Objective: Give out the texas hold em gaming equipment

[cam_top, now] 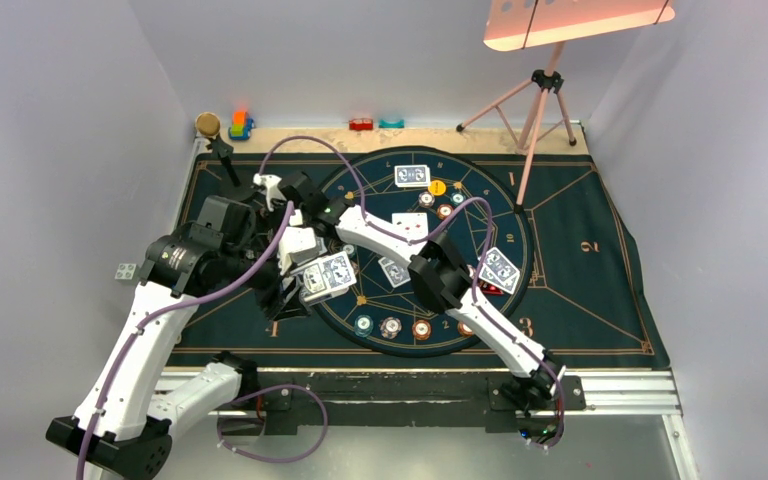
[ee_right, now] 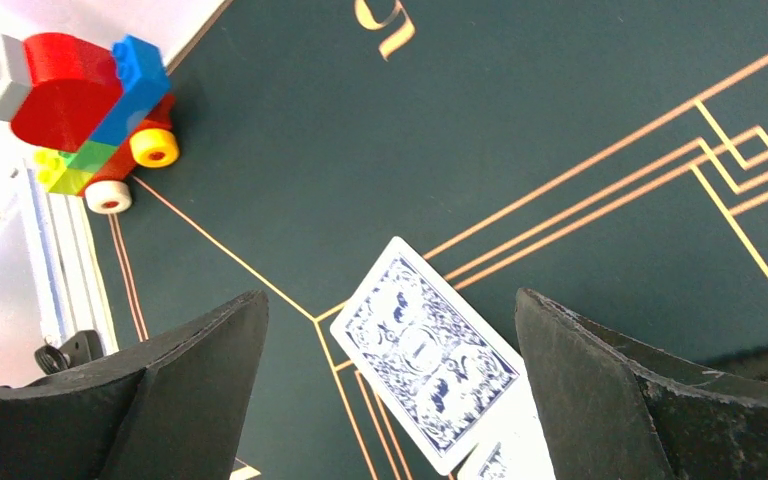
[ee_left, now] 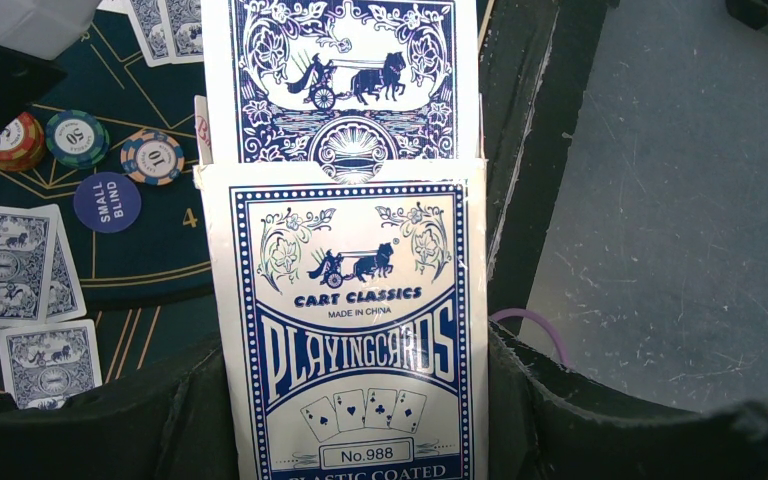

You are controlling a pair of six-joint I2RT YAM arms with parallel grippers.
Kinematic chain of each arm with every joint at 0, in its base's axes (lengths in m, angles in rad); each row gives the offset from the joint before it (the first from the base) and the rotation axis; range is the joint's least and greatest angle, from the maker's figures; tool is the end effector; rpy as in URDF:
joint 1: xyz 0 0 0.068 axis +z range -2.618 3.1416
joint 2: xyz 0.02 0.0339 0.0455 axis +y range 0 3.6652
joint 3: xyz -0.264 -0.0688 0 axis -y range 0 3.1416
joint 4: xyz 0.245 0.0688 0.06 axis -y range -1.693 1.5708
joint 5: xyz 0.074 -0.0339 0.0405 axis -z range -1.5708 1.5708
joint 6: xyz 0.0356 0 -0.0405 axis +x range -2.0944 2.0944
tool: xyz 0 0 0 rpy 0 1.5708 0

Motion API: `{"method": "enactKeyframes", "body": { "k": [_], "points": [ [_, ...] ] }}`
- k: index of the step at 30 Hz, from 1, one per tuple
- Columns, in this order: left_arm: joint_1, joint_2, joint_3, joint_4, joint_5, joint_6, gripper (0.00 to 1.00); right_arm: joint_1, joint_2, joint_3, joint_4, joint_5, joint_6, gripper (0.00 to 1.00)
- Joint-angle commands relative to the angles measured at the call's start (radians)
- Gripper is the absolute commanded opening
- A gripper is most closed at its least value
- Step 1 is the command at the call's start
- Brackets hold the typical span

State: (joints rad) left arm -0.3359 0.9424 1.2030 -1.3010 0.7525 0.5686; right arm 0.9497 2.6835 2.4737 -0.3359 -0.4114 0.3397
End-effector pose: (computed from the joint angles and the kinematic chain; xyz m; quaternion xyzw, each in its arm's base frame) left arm 0.1210 -0.0680 0.3619 0.4788 0.7652 -0.3239 0.2833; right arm 0.3376 0.4963 0.1826 -0.3517 0.7837 0.4308 0.2767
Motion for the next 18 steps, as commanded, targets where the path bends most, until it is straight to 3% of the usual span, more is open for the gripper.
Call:
{"method": "enactKeyframes", "body": {
  "k": [1,18],
  "points": [
    [0.005,-0.005,0.041,0.008,0.033,0.008,0.00,-0.011,0.013,0.048,-0.065,0.009,-0.017,0.98],
    [0.005,-0.023,0.046,-0.009,0.013,0.004,0.00,0.004,0.015,0.007,-0.135,-0.068,-0.076,0.98]
  ]
}}
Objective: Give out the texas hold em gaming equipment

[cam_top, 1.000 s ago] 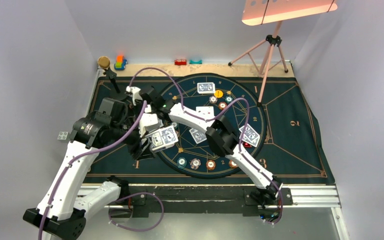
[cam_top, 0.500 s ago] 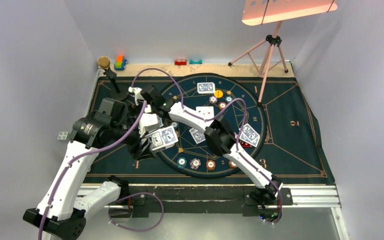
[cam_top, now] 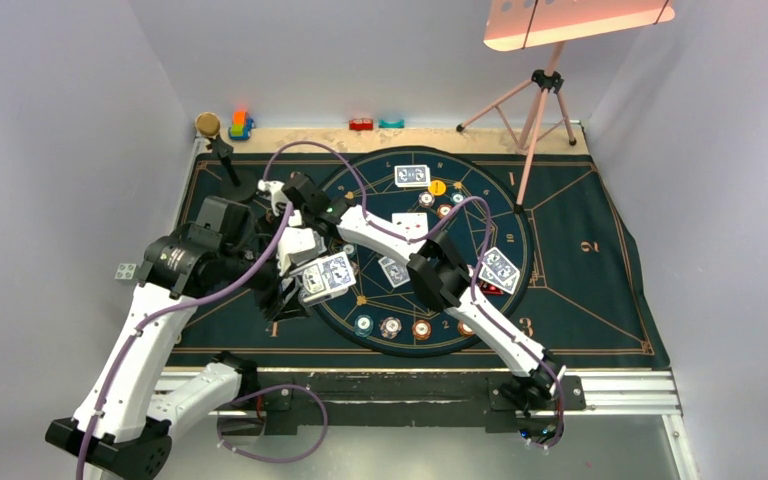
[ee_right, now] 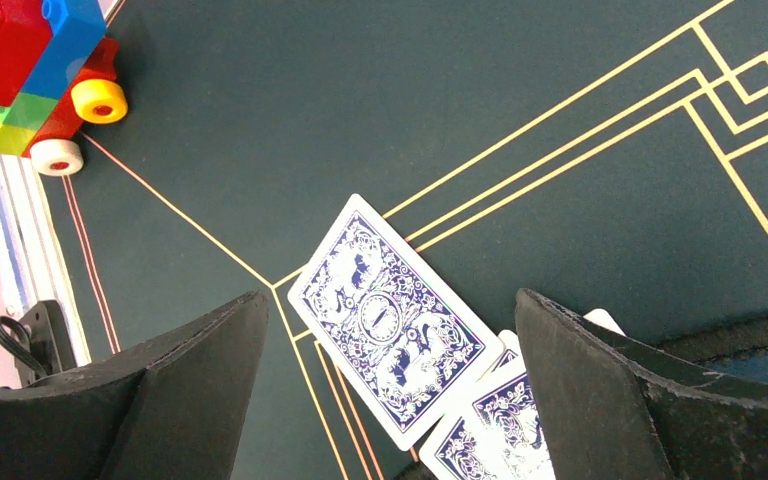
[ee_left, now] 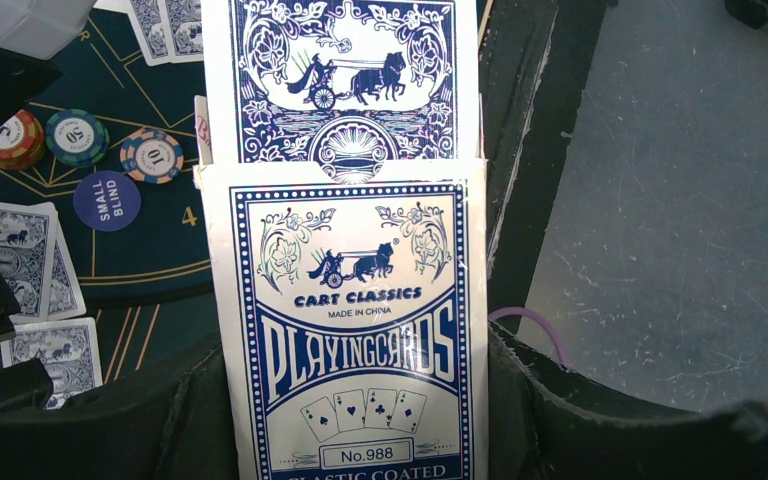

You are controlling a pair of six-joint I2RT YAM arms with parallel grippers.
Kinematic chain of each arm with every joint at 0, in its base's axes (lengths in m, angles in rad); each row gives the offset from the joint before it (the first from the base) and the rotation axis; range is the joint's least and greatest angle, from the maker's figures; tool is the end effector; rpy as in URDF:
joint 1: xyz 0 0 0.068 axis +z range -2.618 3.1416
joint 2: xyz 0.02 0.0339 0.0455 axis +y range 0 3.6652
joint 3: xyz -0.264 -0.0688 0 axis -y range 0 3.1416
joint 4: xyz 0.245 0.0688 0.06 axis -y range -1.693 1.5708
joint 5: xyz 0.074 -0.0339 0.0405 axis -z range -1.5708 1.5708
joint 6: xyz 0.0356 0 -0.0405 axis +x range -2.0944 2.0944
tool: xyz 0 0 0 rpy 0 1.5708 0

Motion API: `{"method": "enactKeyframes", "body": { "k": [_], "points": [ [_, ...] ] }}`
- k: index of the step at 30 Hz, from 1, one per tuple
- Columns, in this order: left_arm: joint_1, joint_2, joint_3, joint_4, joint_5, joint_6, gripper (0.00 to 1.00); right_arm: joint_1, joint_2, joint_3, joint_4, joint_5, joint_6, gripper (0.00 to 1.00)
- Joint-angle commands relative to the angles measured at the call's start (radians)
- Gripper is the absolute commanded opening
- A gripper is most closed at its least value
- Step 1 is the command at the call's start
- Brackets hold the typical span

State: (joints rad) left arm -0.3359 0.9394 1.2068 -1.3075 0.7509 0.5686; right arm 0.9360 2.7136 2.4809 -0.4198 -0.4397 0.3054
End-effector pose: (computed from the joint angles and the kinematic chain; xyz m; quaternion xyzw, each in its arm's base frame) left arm 0.1197 -0.0675 0.3629 0.4788 0.7655 -0.3231 0.2834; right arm 0.3417 0.4895 0.1605 -0.3632 0.8018 0.4106 0.2381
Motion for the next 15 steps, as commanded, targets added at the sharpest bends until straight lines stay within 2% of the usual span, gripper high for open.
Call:
{"method": "enactKeyframes", "body": {
  "k": [1,10,15],
  "points": [
    [0.005,-0.021,0.043,-0.002,0.015,0.003,0.00,0.021,-0.026,-0.017,-0.057,-0.039,-0.051,0.98],
    [0.005,-0.031,0.051,-0.008,0.010,-0.003,0.00,0.070,-0.116,-0.130,-0.116,-0.038,-0.124,0.98],
    [0.005,-0.040,0.053,-0.014,0.002,0.000,0.00,0.104,-0.206,-0.284,-0.089,-0.030,-0.143,0.98]
  ]
}}
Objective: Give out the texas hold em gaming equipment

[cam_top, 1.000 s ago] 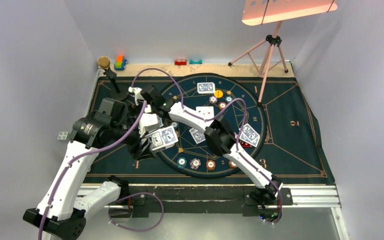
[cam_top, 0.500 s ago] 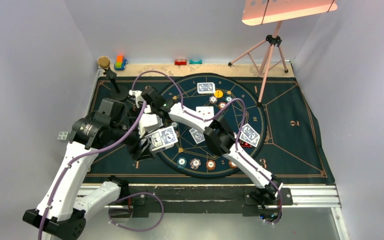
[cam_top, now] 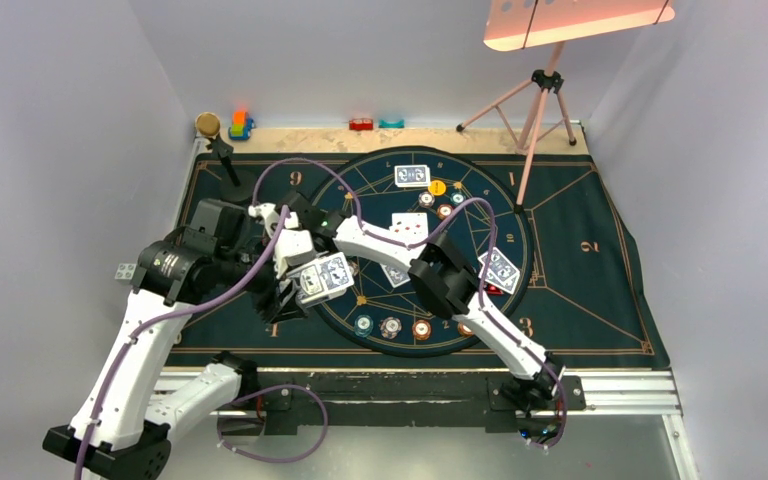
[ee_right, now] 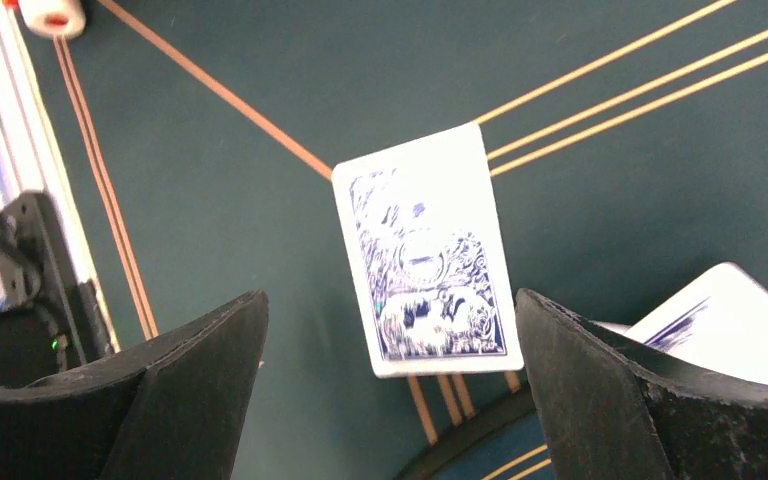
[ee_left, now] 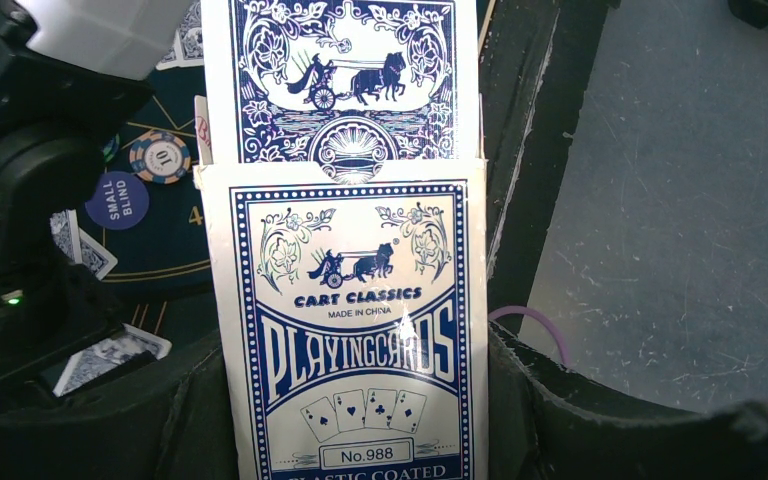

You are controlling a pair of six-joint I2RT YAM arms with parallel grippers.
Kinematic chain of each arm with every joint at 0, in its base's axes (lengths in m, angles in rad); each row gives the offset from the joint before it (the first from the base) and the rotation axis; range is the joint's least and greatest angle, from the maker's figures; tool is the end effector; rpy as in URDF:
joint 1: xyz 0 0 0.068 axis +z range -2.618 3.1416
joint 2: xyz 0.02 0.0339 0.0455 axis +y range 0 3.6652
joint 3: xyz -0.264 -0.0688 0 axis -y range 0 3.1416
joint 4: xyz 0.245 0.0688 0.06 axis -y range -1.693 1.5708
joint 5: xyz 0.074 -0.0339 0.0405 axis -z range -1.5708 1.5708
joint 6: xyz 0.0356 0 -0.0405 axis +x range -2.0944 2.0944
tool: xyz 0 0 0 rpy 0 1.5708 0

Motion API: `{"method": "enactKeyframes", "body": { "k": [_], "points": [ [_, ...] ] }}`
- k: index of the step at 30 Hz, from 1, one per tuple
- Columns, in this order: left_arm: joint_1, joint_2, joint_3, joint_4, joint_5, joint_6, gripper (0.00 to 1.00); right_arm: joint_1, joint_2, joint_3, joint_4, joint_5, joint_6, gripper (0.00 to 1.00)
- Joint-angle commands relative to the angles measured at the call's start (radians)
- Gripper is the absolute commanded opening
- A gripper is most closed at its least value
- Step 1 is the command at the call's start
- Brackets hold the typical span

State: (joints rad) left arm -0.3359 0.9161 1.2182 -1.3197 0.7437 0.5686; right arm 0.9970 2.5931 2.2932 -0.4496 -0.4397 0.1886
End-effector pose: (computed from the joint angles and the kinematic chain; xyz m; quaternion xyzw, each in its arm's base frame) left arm 0.1129 -0.0649 0.3678 0.4809 0.7628 -0.3176 0.2933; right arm 0.2993 0.4910 0.1637 -0.4320 0.7884 0.3835 0.2114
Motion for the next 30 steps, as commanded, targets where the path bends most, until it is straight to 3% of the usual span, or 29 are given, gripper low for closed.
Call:
{"method": "enactKeyframes", "body": {
  "k": [1,6,10,13,19,25,30],
  "points": [
    [0.005,-0.017,0.041,-0.001,0.009,0.000,0.00,0.049,-0.101,-0.124,-0.054,-0.030,-0.027,0.98],
    [0.005,-0.022,0.044,-0.005,0.009,0.001,0.00,0.075,-0.194,-0.271,-0.013,-0.037,-0.023,0.85],
    [0.005,-0.021,0.047,-0.011,0.011,0.002,0.00,0.090,-0.284,-0.406,0.009,-0.044,-0.047,0.68],
    [0.006,-0.023,0.048,-0.012,0.016,0.004,0.00,0.090,-0.361,-0.511,0.072,-0.047,-0.056,0.64],
    [0.005,-0.017,0.053,-0.010,0.016,0.002,0.00,0.066,-0.287,-0.329,0.105,0.068,-0.048,0.71],
    [0.005,-0.012,0.052,-0.008,0.016,0.004,0.00,0.063,-0.108,-0.046,0.083,0.103,-0.049,0.97],
    [0.005,-0.004,0.050,0.000,0.023,0.005,0.00,0.062,0.005,0.097,0.035,0.019,-0.082,0.98]
  ]
}}
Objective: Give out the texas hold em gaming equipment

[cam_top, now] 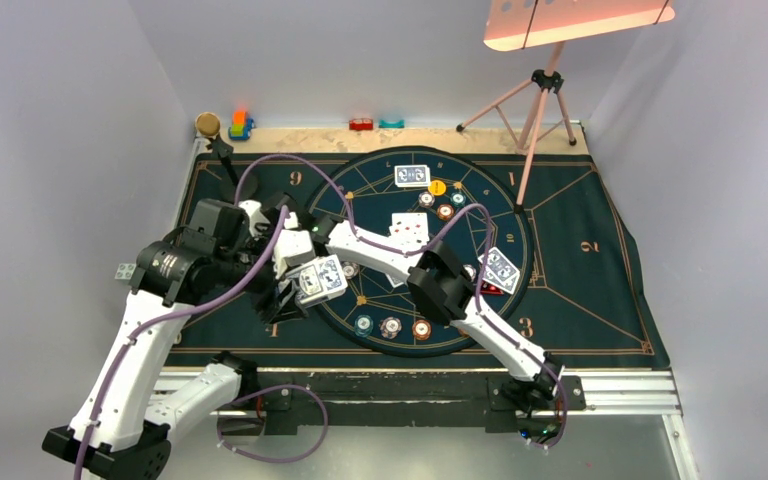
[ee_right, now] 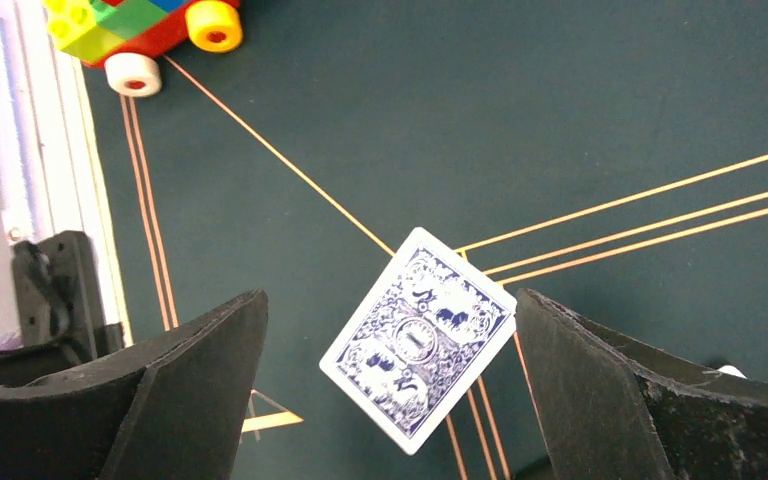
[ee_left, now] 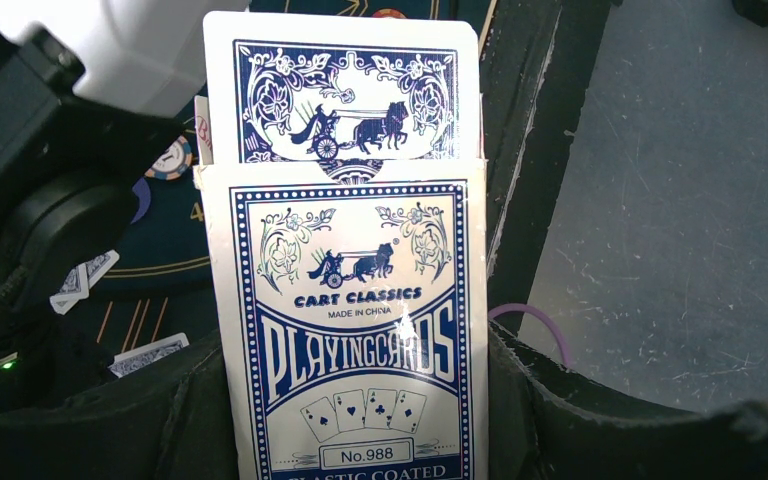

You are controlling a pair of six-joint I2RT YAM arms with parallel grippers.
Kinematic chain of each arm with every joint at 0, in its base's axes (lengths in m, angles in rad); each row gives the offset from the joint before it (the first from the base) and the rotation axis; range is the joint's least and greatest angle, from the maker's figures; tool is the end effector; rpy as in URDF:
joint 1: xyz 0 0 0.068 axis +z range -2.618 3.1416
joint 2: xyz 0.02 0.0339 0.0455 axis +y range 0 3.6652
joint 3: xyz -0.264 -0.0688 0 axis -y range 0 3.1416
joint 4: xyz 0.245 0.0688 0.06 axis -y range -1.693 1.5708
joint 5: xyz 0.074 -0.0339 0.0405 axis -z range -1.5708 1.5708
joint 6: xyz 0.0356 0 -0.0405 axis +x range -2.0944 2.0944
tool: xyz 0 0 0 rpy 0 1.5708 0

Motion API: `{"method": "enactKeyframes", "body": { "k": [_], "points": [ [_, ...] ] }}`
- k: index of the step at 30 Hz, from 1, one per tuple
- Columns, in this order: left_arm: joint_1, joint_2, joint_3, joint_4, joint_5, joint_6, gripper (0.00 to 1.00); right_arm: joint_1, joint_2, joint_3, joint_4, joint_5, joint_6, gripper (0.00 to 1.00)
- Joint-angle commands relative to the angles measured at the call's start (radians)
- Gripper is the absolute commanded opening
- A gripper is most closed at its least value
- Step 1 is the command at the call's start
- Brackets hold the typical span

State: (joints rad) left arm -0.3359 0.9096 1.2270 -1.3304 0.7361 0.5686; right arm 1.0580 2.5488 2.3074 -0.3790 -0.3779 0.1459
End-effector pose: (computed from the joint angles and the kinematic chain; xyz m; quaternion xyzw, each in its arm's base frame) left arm 0.1102 -0.0638 0.3702 0.4811 0.7635 -0.3137 0.2953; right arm 0.2723 0.5104 0.1984 -0.4618 0.7463 0.3921 0.2758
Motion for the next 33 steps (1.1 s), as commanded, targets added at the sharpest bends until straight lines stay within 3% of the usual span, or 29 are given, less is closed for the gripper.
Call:
{"method": "enactKeyframes", "body": {
  "k": [1,17,26,33],
  "points": [
    [0.005,0.006,0.042,0.010,0.032,0.005,0.00,-0.001,0.058,0.087,-0.033,-0.047,-0.045,0.98],
    [0.005,0.045,0.069,-0.007,0.032,0.026,0.00,-0.024,0.115,0.120,-0.028,-0.059,-0.131,0.98],
    [0.005,0.030,0.041,0.009,0.026,0.018,0.00,-0.004,-0.034,-0.131,-0.066,-0.254,-0.211,0.98],
    [0.005,0.011,0.041,0.003,0.024,0.013,0.00,0.036,-0.056,-0.170,-0.093,-0.304,-0.242,0.97]
  ]
}}
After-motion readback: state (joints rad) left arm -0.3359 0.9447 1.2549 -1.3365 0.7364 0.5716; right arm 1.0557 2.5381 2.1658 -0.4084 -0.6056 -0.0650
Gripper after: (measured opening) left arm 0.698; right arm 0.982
